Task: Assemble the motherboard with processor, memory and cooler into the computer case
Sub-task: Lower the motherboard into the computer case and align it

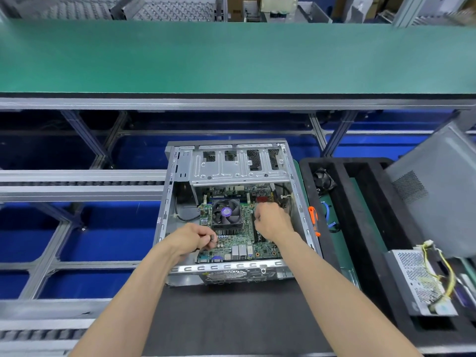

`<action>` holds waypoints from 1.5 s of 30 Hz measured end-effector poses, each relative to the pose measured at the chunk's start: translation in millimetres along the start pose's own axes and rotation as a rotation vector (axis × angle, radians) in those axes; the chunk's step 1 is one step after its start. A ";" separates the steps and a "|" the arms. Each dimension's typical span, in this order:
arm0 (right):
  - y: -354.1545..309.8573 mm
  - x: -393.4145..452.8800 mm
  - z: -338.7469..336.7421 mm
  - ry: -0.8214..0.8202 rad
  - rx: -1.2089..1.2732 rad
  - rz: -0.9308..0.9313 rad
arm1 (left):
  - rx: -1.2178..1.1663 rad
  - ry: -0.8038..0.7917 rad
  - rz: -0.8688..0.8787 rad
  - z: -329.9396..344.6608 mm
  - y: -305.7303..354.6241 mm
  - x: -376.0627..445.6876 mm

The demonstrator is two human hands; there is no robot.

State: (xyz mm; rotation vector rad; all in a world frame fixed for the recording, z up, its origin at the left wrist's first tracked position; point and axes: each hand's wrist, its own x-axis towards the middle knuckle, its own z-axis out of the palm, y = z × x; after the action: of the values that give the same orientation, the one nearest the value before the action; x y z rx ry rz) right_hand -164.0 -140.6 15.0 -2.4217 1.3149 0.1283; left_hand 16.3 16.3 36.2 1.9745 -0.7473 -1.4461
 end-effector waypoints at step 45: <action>1.8 0.7 1.6 -0.164 0.094 0.012 | 0.115 0.132 -0.135 -3.7 -2.0 4.8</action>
State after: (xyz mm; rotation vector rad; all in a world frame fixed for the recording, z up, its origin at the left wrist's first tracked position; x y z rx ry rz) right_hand -165.0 -141.4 12.8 -2.2728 1.2347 0.2576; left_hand 21.4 14.6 32.6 2.2223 -0.6631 -1.3594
